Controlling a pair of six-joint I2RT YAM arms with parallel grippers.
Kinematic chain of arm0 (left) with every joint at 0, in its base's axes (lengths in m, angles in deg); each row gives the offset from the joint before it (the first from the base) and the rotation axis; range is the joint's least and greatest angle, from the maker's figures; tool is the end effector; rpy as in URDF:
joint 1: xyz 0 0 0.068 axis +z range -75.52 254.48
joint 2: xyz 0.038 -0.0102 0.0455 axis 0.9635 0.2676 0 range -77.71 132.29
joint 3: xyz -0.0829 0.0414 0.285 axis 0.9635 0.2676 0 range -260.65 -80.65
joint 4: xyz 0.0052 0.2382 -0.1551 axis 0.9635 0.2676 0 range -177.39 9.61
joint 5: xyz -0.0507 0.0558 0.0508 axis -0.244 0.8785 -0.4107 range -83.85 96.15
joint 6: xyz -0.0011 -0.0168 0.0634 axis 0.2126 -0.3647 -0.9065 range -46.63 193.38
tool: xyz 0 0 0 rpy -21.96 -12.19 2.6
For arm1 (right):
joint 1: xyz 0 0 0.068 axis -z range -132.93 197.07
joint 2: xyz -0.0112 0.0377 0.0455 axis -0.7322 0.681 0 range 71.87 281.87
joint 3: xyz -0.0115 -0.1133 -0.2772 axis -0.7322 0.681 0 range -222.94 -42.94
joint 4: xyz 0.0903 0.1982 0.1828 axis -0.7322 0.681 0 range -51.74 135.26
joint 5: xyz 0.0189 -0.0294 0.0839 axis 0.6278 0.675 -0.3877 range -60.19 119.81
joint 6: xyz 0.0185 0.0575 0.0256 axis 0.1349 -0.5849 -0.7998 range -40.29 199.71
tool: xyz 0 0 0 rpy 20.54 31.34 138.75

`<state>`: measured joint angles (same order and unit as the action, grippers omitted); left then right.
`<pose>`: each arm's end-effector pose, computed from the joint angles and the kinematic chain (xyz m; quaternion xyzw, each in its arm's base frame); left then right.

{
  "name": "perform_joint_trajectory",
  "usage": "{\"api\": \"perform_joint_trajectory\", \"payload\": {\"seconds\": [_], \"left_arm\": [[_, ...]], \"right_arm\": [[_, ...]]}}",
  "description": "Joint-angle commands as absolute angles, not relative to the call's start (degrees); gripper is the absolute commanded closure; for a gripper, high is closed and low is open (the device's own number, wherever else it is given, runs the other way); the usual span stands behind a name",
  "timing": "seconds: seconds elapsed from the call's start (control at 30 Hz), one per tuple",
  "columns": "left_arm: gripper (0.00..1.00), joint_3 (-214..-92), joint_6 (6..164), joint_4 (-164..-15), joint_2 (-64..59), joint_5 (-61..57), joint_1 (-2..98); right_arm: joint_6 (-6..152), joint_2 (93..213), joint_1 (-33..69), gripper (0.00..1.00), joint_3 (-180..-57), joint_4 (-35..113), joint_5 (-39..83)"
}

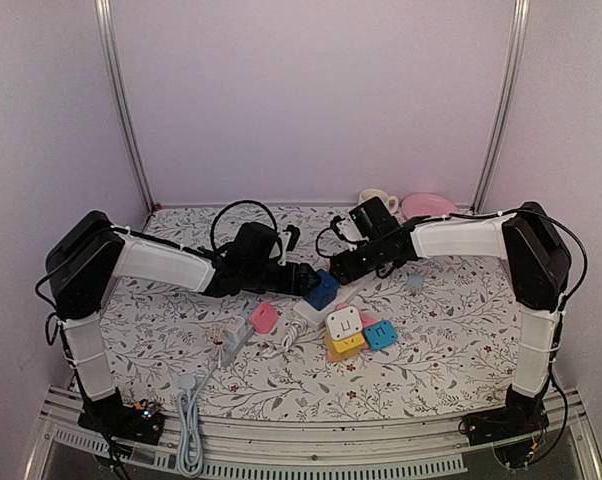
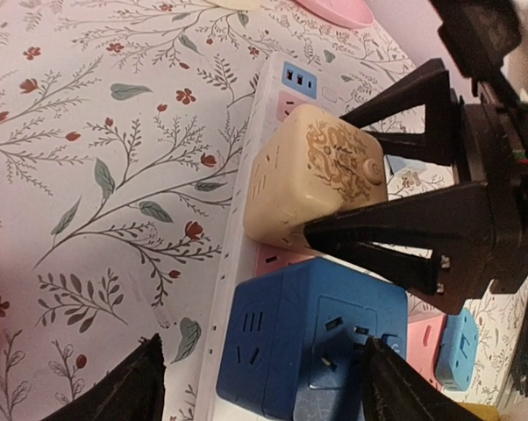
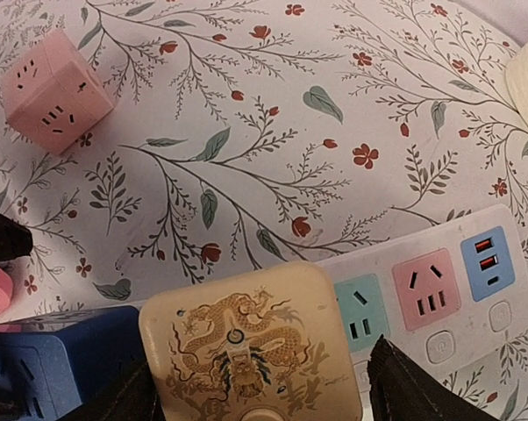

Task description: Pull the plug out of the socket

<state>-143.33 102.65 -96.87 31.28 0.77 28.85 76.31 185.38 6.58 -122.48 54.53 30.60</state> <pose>0.3074 -0.3213 0.1610 0.1479 0.8812 -0.3052 0.3293 0.3605 0.3070 0.1838 -0.2969 0.8923 0.1210 0.3178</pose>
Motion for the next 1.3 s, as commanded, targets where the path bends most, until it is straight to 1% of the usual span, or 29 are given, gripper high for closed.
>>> {"api": "perform_joint_trajectory", "payload": {"seconds": [0.0,0.13,0.23,0.3,0.37,0.43,0.5,0.57,0.67,0.83,1.27], "left_arm": [[0.26,-140.45,101.89,-87.47,37.42,4.08,28.35],[0.28,-140.41,102.62,-87.44,38.64,4.51,28.89],[0.29,-139.91,102.53,-87.85,39.16,4.23,29.82],[0.29,-139.76,101.59,-88.15,39.14,3.89,30.19],[0.26,-139.99,99.86,-88.62,38.29,3.38,30.21],[0.21,-139.81,97.68,-90.16,36.05,2.49,30.02],[0.13,-139.47,95.15,-92.19,31.87,1.99,29.39],[0.07,-139.60,92.40,-93.49,28.49,1.93,28.73],[0.04,-139.69,88.06,-95.85,24.41,1.20,27.67],[0.03,-140.13,81.97,-96.97,23.41,0.10,26.74],[0.05,-143.19,75.41,-102.91,31.23,-3.90,25.93]], "right_arm": [[77.83,188.32,6.15,0.23,-124.77,54.52,30.10],[78.54,190.25,5.71,0.36,-126.59,54.60,29.88],[78.62,190.07,5.39,0.50,-126.71,54.72,30.36],[78.36,189.44,5.41,0.62,-126.41,54.69,30.74],[77.40,188.78,5.40,0.74,-126.47,55.12,31.94],[76.49,187.95,5.41,0.83,-126.52,55.77,32.42],[75.43,187.13,5.41,0.88,-126.52,56.13,32.33],[74.44,186.67,5.41,0.89,-126.78,56.43,32.02],[73.78,186.92,5.39,0.90,-127.53,57.11,31.83],[73.34,187.62,5.35,0.91,-128.92,58.21,31.70],[72.72,187.62,5.36,0.92,-130.07,59.13,30.54]]}}
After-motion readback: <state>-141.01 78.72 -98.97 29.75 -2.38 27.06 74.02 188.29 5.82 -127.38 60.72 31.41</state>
